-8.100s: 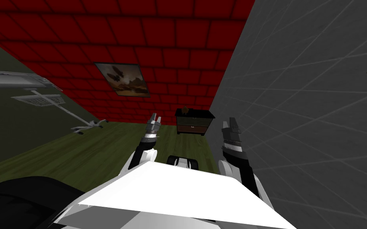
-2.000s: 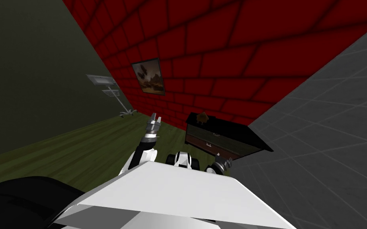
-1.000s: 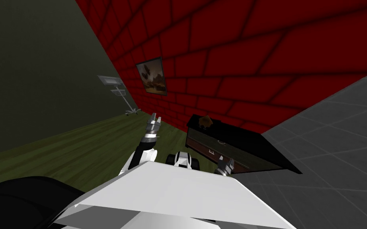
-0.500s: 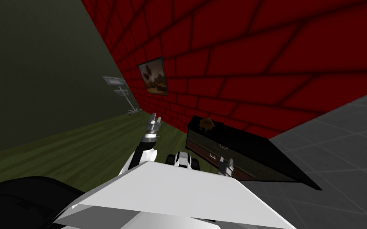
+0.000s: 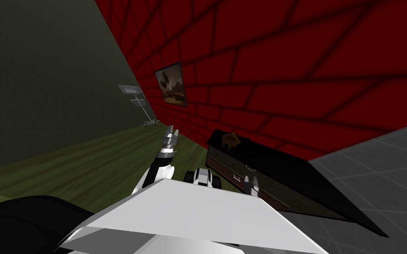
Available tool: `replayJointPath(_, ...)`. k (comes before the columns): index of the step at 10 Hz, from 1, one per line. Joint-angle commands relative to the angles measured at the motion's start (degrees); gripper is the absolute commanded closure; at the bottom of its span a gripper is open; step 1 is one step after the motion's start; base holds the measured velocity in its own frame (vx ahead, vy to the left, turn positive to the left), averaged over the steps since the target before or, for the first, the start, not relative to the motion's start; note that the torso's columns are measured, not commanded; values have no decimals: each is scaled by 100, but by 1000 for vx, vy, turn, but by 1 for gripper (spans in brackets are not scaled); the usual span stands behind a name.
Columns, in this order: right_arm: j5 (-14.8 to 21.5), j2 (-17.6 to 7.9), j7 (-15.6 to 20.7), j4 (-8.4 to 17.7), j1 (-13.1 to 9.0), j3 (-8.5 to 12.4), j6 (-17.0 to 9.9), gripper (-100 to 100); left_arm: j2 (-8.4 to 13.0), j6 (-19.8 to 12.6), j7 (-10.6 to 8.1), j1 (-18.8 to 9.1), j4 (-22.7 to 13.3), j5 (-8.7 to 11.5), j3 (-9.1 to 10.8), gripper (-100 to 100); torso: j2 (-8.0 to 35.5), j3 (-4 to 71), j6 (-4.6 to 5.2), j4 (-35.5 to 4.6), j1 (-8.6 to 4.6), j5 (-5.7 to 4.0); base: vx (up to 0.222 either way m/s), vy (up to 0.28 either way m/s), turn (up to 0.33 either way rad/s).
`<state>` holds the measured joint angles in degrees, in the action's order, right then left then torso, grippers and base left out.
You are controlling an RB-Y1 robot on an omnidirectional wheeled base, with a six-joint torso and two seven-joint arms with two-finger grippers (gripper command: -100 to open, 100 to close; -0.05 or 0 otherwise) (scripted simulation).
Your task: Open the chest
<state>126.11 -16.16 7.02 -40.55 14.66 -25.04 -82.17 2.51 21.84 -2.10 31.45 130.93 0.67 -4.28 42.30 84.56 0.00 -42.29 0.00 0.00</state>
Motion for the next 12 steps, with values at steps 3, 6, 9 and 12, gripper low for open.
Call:
replayJointPath(3,82,-208,-51,199,-93,-15,42,-100,0,0,0,0,0,0,0,0,5,-2,1,-1,8,2,29,-8,25)
replayJointPath(6,-48,-425,-94,68,-145,35,251,-100,-1,0,0,0,0,0,-1,0,3,-1,1,0,5,2,2,44,27)
replayJointPath(9,82,-208,-51,199,-93,-15,42,100,0,0,0,0,0,0,0,0,0,0,2,1,-19,-6,-3,-17,-24)
replayJointPath(12,163,-78,1,231,-34,-48,-70,100,0,0,0,0,0,0,0,0,-1,1,0,0,2,0,-3,-34,-16)
